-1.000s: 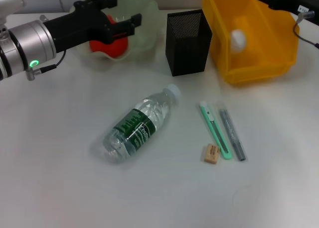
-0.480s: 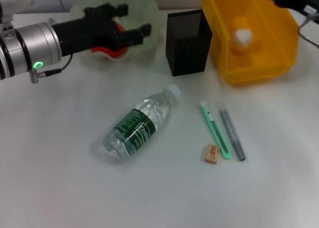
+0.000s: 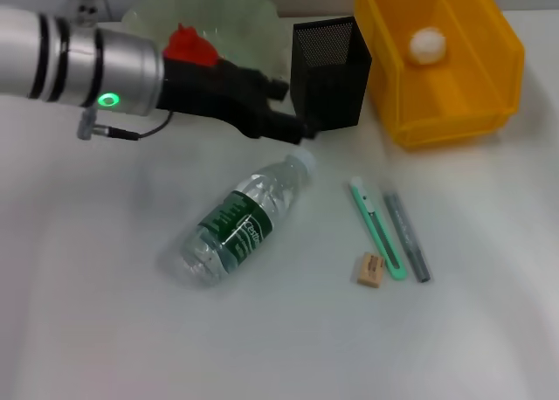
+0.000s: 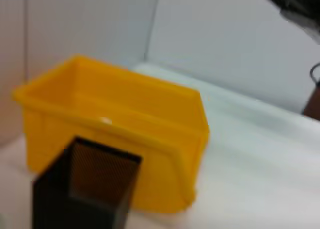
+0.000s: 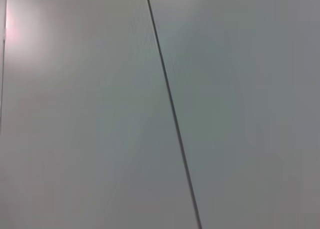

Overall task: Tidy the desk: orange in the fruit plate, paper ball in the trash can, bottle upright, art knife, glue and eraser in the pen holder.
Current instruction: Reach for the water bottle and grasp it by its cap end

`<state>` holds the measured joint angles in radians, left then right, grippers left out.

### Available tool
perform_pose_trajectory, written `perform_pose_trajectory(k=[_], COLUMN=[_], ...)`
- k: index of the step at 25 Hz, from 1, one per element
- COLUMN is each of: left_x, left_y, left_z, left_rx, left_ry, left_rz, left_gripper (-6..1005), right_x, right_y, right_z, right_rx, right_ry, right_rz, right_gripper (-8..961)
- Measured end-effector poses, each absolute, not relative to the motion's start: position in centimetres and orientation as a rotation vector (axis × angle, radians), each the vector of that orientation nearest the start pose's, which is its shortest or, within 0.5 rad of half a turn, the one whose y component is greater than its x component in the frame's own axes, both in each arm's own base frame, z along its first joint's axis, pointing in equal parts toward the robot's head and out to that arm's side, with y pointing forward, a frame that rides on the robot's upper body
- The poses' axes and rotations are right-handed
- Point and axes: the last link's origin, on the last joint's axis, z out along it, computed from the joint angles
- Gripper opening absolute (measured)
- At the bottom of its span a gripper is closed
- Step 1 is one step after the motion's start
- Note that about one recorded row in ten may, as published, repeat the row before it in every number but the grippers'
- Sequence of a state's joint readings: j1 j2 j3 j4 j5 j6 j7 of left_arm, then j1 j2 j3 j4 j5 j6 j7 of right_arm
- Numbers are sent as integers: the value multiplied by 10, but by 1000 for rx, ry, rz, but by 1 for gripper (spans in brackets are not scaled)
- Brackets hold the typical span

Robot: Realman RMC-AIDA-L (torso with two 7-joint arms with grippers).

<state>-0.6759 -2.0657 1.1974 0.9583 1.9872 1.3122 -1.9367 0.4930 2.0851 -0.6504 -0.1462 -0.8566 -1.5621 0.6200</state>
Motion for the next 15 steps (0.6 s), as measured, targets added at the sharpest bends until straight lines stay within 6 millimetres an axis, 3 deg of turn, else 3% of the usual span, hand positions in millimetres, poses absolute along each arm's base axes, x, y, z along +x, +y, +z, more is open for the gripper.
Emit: perform_pose_trajectory(k=[5, 10, 15], left_x=[-130, -130, -134], left_y=[388, 395, 397], left_z=[-39, -70, -91], left_rx=[-2910, -2832, -2729], left_ry=[-668, -696, -702], left_rz=[-116, 148, 175], left_gripper=[813, 812, 812], right_x=[294, 302, 308], right_y=[325, 315, 309], right_z=[49, 49, 46], right_rx=[-1539, -1515, -1507], right_ry=[395, 414, 435], right_rz=[1233, 1225, 1206], right_gripper=[666, 666, 666])
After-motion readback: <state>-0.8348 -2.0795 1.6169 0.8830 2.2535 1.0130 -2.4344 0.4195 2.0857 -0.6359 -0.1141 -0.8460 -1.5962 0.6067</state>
